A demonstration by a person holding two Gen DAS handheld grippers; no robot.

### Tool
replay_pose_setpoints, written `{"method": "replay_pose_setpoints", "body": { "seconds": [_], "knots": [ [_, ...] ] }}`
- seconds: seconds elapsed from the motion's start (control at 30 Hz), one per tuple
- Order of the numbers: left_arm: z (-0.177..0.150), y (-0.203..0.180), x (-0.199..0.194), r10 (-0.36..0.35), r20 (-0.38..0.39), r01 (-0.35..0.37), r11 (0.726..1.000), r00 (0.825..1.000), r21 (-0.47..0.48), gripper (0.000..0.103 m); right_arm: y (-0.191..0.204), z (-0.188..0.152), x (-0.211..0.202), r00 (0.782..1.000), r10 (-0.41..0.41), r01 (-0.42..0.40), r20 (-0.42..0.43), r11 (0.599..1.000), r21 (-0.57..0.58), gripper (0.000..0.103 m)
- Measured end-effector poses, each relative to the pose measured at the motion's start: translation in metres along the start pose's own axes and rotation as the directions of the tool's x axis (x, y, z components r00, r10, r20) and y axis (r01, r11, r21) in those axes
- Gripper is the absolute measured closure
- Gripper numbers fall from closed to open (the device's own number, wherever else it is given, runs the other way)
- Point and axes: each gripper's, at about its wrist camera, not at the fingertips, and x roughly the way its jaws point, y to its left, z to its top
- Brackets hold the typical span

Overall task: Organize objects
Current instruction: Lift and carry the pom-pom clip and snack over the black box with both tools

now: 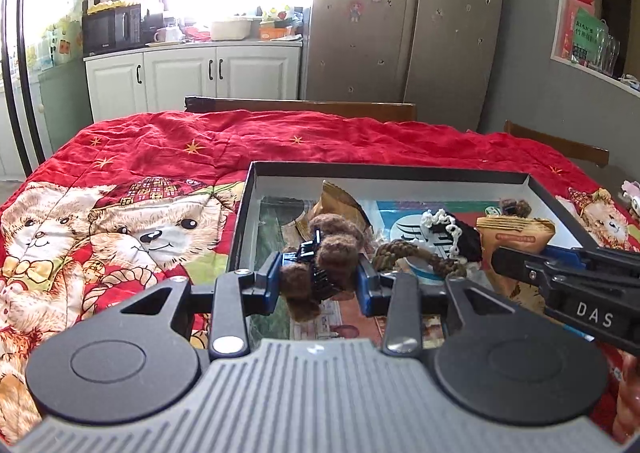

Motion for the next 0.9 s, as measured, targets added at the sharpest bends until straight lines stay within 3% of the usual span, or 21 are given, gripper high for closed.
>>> {"method": "replay_pose_setpoints", "body": {
  "seconds": [0.9],
  "knots": [
    [-0.005,-0.005,0.01,0.016,-0.018,-0.016,0.999,1.0,0.034,0.06,-0.002,-0.004,0.012,1.0,-0.016,0.016,-0.027,1.0,-0.015,0.079]
  ]
}}
